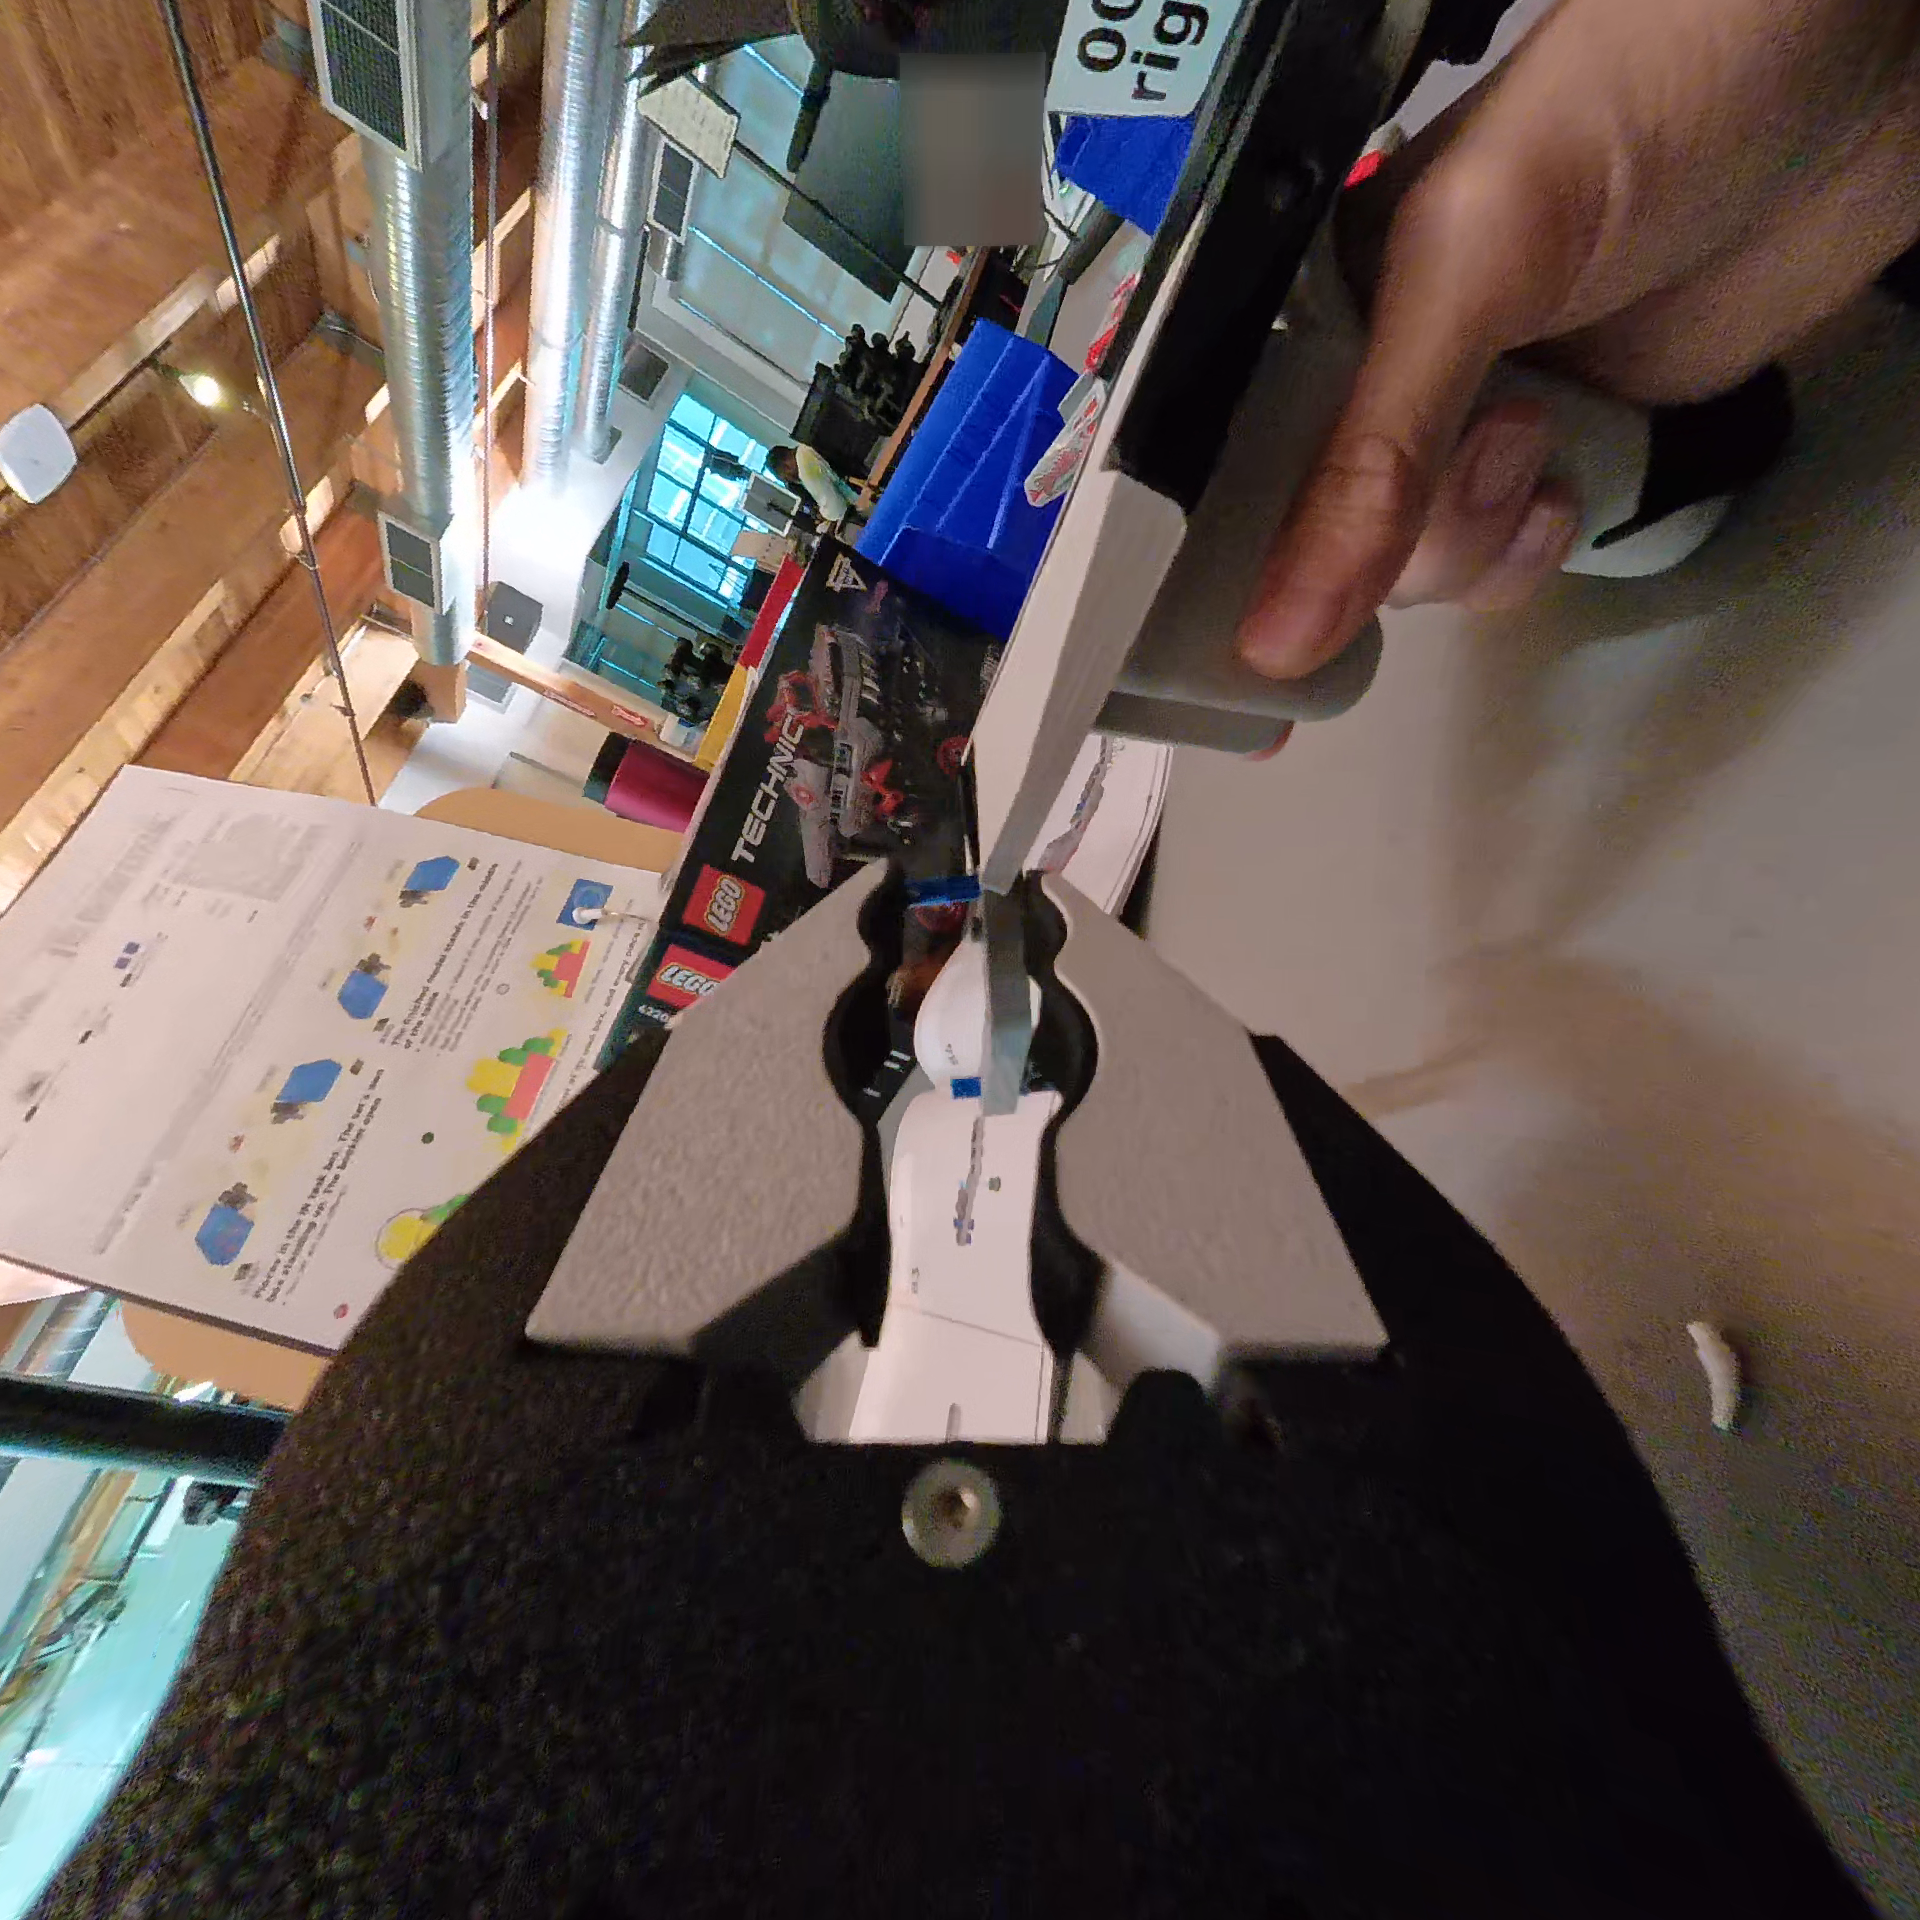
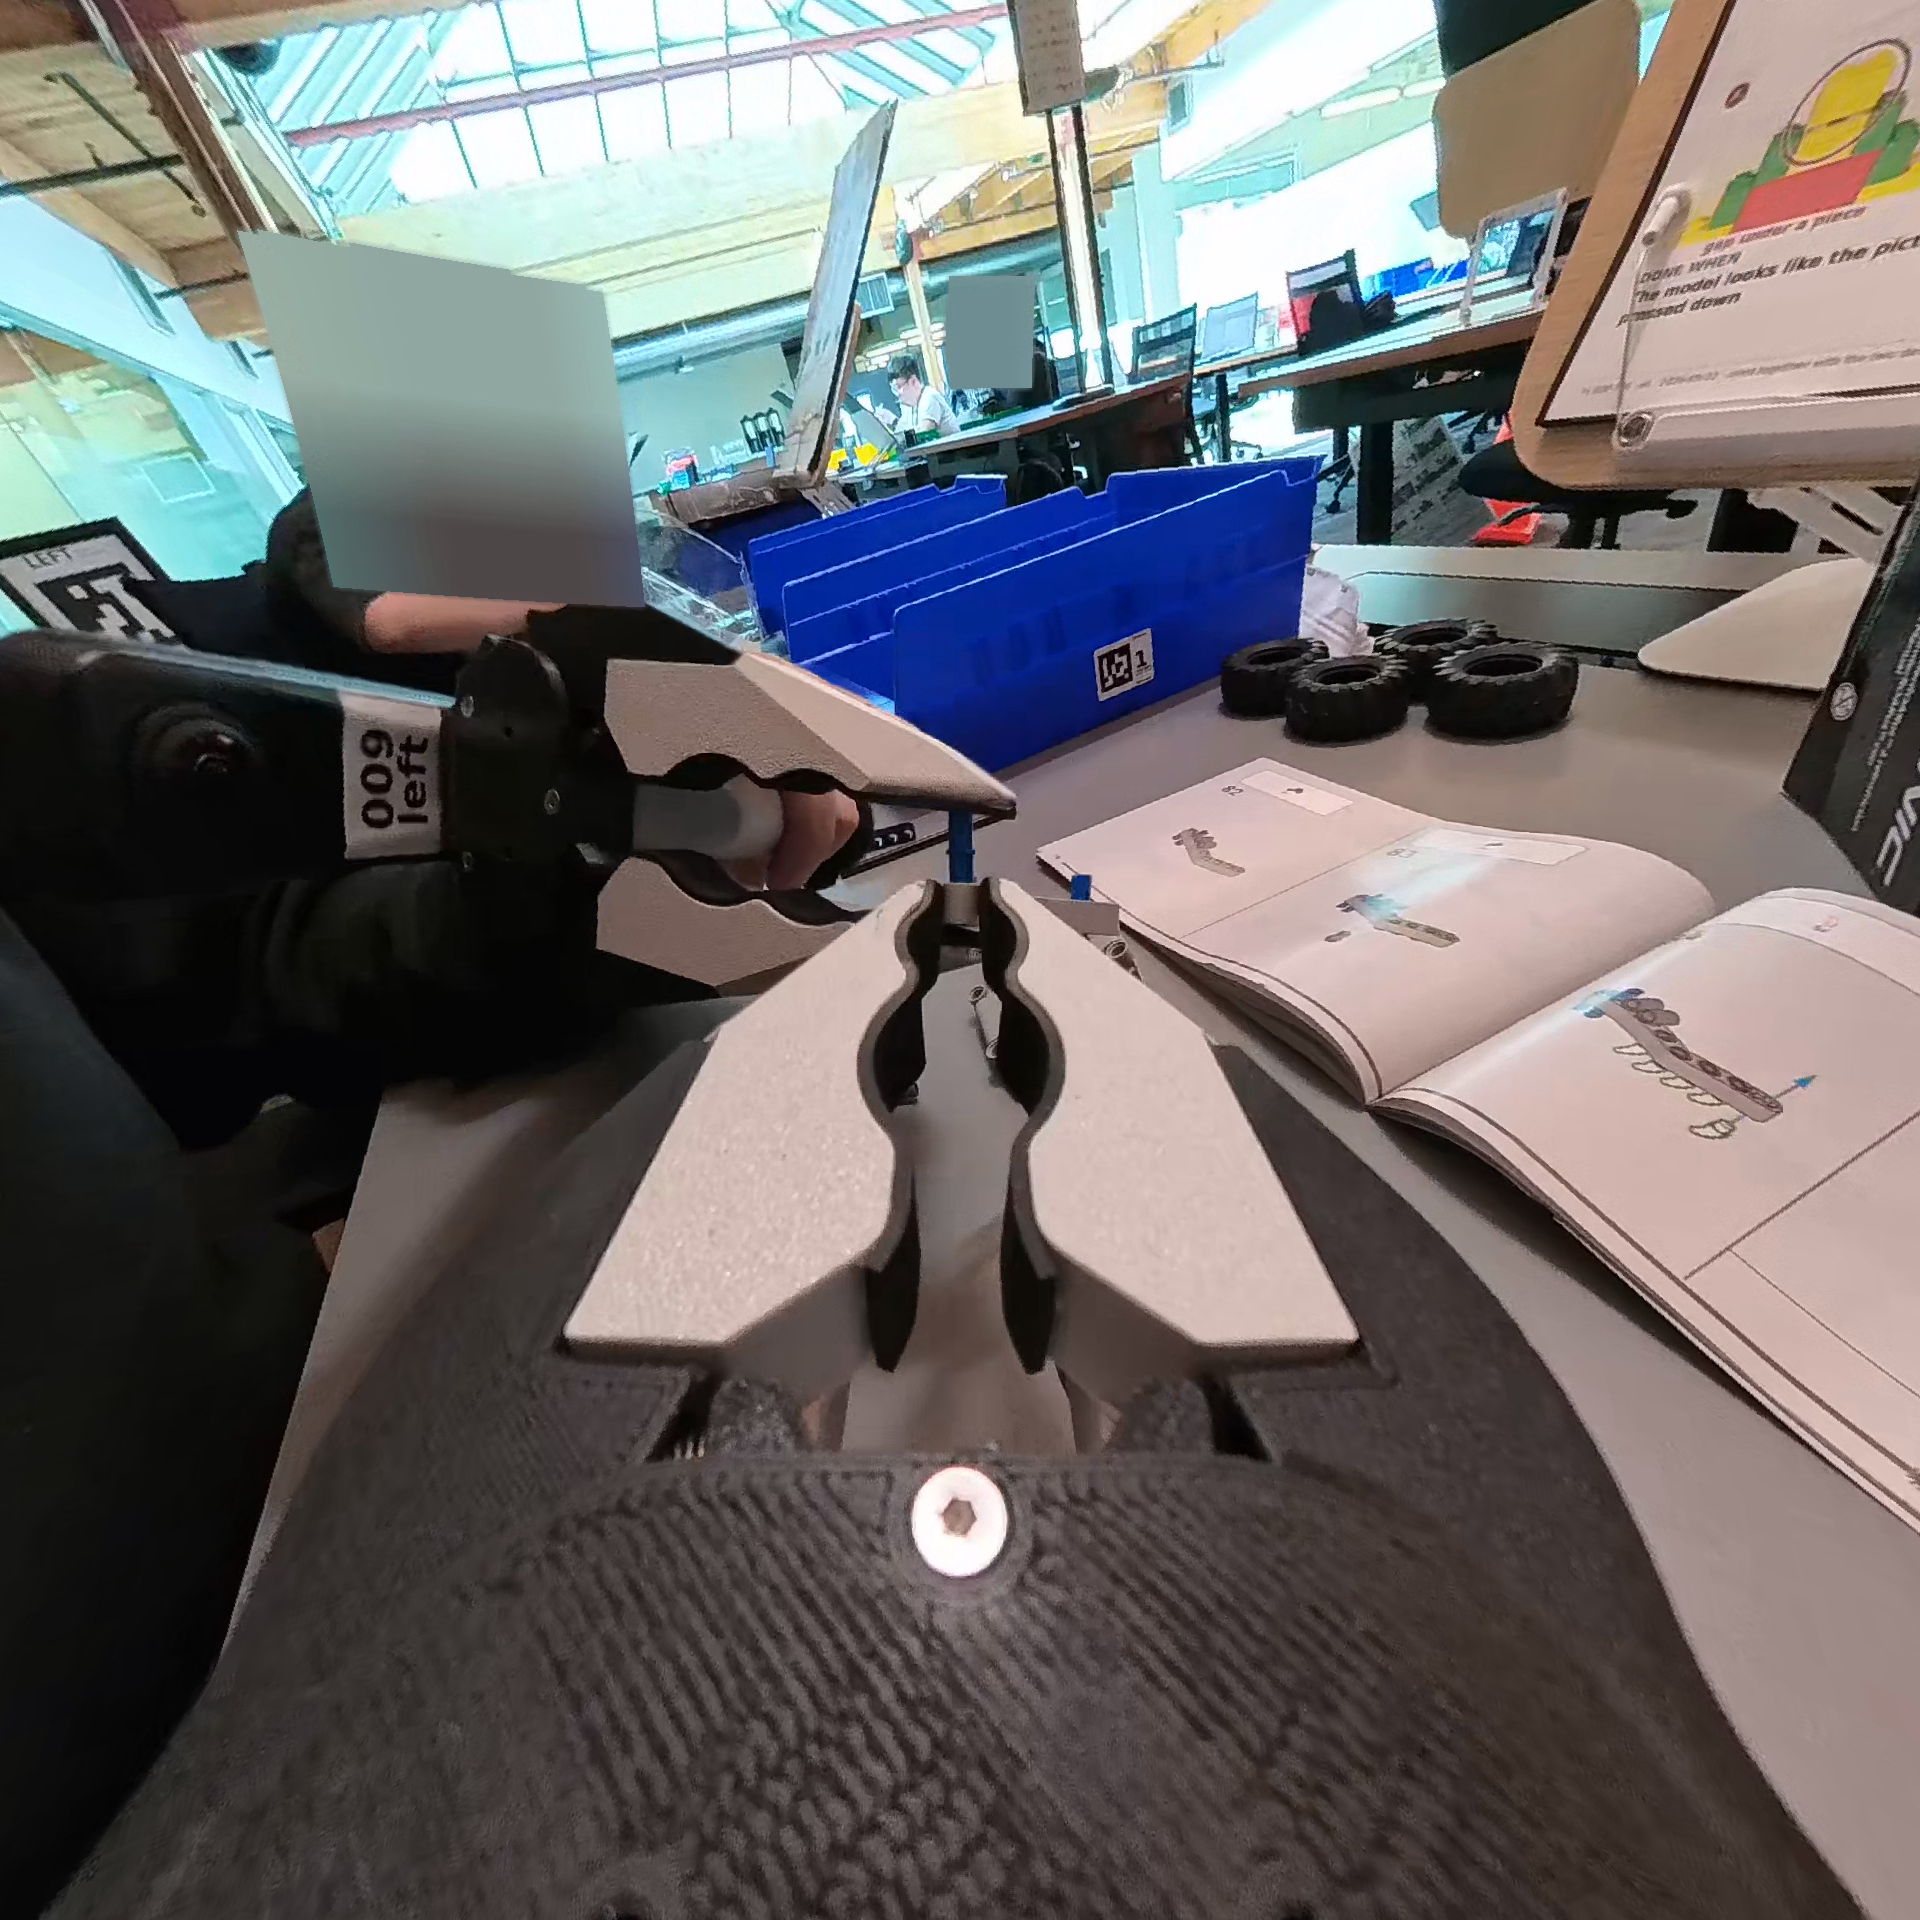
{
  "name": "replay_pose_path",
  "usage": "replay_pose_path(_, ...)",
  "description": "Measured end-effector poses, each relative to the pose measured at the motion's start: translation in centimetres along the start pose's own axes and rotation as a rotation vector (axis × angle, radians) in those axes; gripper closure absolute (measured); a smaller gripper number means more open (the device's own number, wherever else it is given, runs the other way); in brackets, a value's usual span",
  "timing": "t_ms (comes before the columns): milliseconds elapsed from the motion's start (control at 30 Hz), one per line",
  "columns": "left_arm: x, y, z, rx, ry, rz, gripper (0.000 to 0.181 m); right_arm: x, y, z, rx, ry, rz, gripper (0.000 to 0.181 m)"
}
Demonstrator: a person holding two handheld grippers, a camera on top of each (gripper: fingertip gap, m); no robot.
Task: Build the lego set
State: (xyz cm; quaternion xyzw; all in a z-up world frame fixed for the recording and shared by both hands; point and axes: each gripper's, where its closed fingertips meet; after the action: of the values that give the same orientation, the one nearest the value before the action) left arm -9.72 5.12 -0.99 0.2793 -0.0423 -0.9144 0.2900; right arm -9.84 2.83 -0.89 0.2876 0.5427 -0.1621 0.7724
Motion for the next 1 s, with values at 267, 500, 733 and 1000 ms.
replay_pose_path(267, 0.6, -0.4, -0.6, 0.039, -0.016, 0.041, 0.162, 0.4, -0.3, -0.3, 0.014, -0.013, 0.035, 0.176)
replay_pose_path(500, 0.5, -0.5, -0.9, 0.058, -0.015, 0.031, 0.162, 0.8, -0.6, -0.4, 0.041, 0.014, 0.077, 0.176)
replay_pose_path(733, 0.7, -0.5, -1.1, 0.080, 0.023, 0.050, 0.163, 1.0, -0.8, -0.5, 0.042, 0.003, 0.092, 0.176)
replay_pose_path(1000, 0.6, -0.4, -1.2, 0.129, 0.057, 0.005, 0.154, 0.6, -0.1, -1.2, -0.005, -0.095, 0.044, 0.176)
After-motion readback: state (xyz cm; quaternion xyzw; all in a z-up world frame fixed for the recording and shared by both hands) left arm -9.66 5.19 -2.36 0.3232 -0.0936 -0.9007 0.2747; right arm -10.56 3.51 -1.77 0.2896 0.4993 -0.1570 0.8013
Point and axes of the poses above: each gripper's, where its closed fingertips meet, y back along the fingers, x out of its underside, z = x × y across the jaws, and after that the axes turned 15 degrees about z, right-handed
